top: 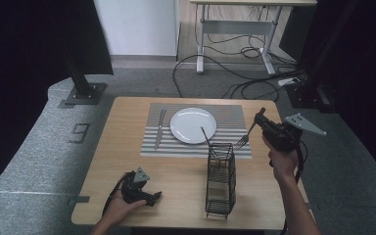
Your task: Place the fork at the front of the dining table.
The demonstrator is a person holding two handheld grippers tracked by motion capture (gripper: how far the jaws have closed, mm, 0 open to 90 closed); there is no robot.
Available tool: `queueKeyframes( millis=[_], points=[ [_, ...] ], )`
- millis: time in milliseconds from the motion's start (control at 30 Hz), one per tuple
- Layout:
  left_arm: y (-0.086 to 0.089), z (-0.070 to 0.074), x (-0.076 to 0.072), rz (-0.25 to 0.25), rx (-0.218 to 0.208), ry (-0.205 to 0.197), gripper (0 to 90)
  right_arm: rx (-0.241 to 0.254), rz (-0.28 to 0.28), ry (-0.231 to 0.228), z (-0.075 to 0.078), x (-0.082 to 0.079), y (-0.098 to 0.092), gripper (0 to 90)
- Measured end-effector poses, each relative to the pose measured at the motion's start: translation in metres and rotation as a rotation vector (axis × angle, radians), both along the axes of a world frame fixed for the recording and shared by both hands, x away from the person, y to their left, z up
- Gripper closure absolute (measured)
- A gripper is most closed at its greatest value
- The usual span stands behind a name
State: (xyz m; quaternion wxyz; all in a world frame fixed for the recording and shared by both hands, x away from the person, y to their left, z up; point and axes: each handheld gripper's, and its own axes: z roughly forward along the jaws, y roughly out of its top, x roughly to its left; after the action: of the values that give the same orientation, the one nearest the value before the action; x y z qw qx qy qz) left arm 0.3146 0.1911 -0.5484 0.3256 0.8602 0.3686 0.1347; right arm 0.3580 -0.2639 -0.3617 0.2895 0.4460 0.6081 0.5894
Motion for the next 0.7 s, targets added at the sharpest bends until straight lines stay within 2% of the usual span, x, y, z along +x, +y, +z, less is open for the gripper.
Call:
queueKeyframes(
  millis=[33,67,100,133,333,533,700],
  points=[
    [0.0,0.0,0.0,0.0,0.0,0.0,0.0,-0.016,-0.012,0.009,-0.008,0.006,0.0,85.7],
    [0.0,0.0,0.0,0.0,0.0,0.0,0.0,-0.016,-0.012,0.009,-0.008,0.006,0.0,85.7],
    [0.0,0.0,0.0,0.0,0.0,0.0,0.0,-0.031,-0.02,0.021,-0.018,0.013,0.002,85.7],
    [0.0,0.0,0.0,0.0,0.0,0.0,0.0,-0.031,-0.02,0.021,-0.018,0.013,0.002,85.7],
    [0.0,0.0,0.0,0.0,0.0,-0.001,0.0,-0.075,-0.027,0.051,-0.053,0.036,0.012,85.7],
    [0.0,0.0,0.0,-0.001,0.0,-0.001,0.0,-0.079,-0.029,0.075,-0.07,0.048,0.015,85.7],
    [0.0,0.0,0.0,0.0,0.0,-0.001,0.0,-0.102,-0.038,0.085,-0.087,0.055,0.017,85.7]
  ],
)
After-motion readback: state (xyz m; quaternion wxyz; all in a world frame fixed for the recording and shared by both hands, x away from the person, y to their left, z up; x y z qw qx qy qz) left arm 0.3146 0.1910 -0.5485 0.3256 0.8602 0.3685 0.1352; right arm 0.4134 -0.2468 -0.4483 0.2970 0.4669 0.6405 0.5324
